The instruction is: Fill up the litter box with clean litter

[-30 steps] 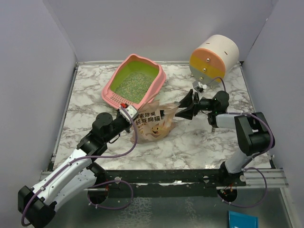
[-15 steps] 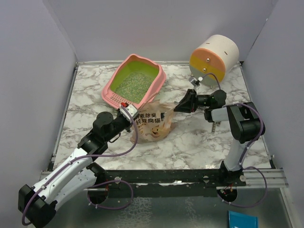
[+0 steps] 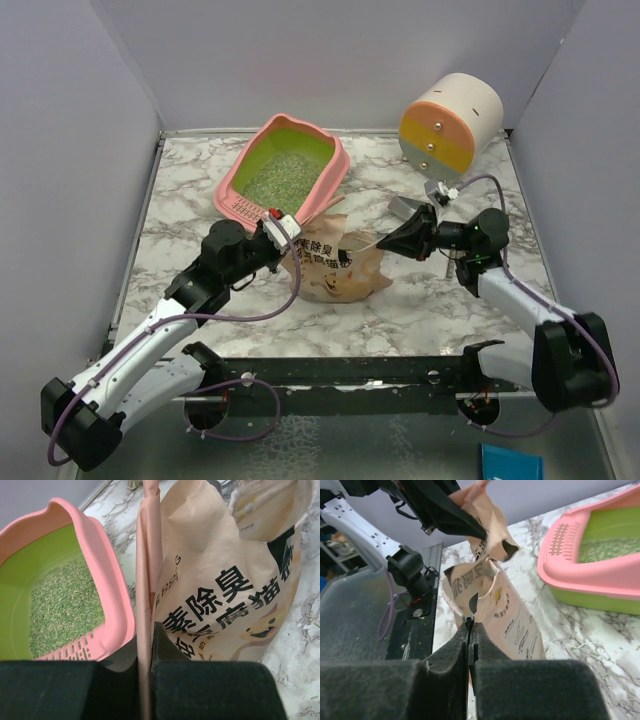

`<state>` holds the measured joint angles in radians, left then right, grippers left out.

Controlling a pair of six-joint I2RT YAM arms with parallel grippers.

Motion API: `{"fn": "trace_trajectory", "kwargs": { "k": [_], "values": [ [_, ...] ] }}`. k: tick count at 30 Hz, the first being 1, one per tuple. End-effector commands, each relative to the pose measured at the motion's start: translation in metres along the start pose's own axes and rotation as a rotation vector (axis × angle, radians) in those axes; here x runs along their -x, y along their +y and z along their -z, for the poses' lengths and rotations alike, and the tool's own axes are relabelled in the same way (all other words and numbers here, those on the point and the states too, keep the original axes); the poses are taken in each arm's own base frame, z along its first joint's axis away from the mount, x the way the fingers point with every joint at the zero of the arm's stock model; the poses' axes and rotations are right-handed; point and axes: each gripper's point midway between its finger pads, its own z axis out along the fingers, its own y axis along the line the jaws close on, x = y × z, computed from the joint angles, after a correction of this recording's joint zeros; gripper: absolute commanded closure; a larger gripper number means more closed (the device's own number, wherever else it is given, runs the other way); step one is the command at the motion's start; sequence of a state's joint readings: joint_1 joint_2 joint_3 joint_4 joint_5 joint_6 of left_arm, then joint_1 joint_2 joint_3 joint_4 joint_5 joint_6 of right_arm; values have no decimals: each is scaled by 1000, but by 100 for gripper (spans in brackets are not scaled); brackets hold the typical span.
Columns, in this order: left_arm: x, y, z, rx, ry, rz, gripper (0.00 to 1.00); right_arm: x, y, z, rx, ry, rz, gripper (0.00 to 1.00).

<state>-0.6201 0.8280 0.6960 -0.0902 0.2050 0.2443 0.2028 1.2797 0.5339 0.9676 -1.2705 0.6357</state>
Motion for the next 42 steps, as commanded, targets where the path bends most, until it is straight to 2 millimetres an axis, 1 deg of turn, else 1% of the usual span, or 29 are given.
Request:
{"fn": "trace_trajectory", "kwargs": {
  "k": [1,4,7,11,13,15,18,21,25,28,29,30,32,33,34,37,42],
  "values": [
    [29,6,5,-16,-105,-101,100,10,-3,9,-169,-18,89,99],
    [27,-4,5,-58,-154,-40,100,2,-9,13,-214,-3,61,99],
    [24,-5,8,-26,-226,31,100,-10,-13,15,-234,-3,10,99],
    [23,3,18,71,-354,126,100,-27,-18,21,-300,-42,-37,99],
    [33,9,25,109,-413,149,100,-34,-22,24,-335,-66,-67,99],
    [34,20,29,176,-435,194,100,-37,-27,25,-360,-83,-105,99],
    [31,21,30,187,-440,240,100,-38,-28,23,-354,-112,-165,99],
    [33,13,28,141,-445,292,100,-35,-30,21,-345,-126,-218,99],
    [37,-10,24,-1,-433,318,100,-29,-27,16,-312,-124,-264,99],
    [37,-22,24,-71,-393,319,100,-26,-30,17,-332,-117,-267,99],
    [38,-22,24,-77,-384,317,95,-26,-33,17,-351,-107,-266,99],
    [38,-23,26,-79,-375,314,78,-25,-35,18,-366,-99,-255,99],
    [38,-22,30,-68,-370,314,58,-21,-36,20,-386,-102,-227,99],
    [37,-21,32,-60,-370,316,45,-19,-37,21,-395,-102,-216,99],
    [37,-20,34,-48,-375,321,37,-18,-37,22,-406,-102,-208,99],
    [32,-23,41,-45,-392,318,28,-15,-38,22,-411,-97,-195,99],
    [18,-25,39,-40,-343,332,27,-13,-43,22,-423,-100,-195,99]
  ]
}}
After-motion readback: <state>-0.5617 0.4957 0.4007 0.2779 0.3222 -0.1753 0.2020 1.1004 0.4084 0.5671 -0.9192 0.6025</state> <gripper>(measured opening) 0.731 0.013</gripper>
